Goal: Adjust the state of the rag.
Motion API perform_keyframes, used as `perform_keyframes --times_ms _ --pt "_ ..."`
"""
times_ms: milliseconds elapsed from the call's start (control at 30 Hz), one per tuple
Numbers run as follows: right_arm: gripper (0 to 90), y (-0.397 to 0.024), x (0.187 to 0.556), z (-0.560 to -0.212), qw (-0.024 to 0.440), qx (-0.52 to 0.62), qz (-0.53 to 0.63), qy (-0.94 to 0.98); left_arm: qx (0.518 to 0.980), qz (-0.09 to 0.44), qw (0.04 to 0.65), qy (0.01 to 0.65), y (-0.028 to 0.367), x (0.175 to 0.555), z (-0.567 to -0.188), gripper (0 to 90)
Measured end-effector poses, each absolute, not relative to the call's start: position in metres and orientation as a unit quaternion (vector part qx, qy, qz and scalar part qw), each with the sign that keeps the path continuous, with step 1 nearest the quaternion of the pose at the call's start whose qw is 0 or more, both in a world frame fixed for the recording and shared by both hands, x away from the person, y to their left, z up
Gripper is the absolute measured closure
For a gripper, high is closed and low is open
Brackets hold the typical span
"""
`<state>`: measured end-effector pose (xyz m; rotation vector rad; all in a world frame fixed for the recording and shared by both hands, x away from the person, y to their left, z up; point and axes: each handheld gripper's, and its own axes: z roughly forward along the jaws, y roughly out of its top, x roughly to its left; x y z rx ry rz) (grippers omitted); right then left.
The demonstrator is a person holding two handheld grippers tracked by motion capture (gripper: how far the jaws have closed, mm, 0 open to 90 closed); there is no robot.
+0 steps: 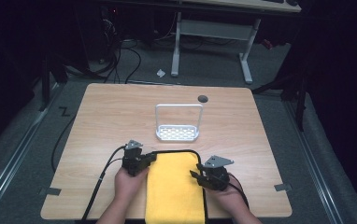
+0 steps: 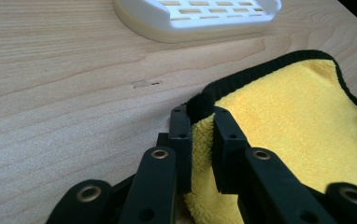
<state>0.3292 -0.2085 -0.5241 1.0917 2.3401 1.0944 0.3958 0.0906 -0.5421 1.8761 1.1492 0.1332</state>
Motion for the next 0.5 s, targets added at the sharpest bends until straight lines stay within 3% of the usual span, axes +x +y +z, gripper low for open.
perform_keyframes --times_ms 100,300,500 --pt "57.9 -0.205 0.34 -0.517 0.196 0.388 0.381 0.816 0.758 0.05 0.453 0.466 0.091 0.396 -0.542 79.5" --pt "57.3 -0.199 0.368 -0.517 0.202 0.406 0.366 0.813 0.757 0.048 0.455 0.466 0.092 0.396 -0.542 77.8" --pt "48.0 -0.201 0.384 -0.531 0.171 0.436 0.351 0.811 0.758 0.05 0.456 0.464 0.091 0.395 -0.542 75.9"
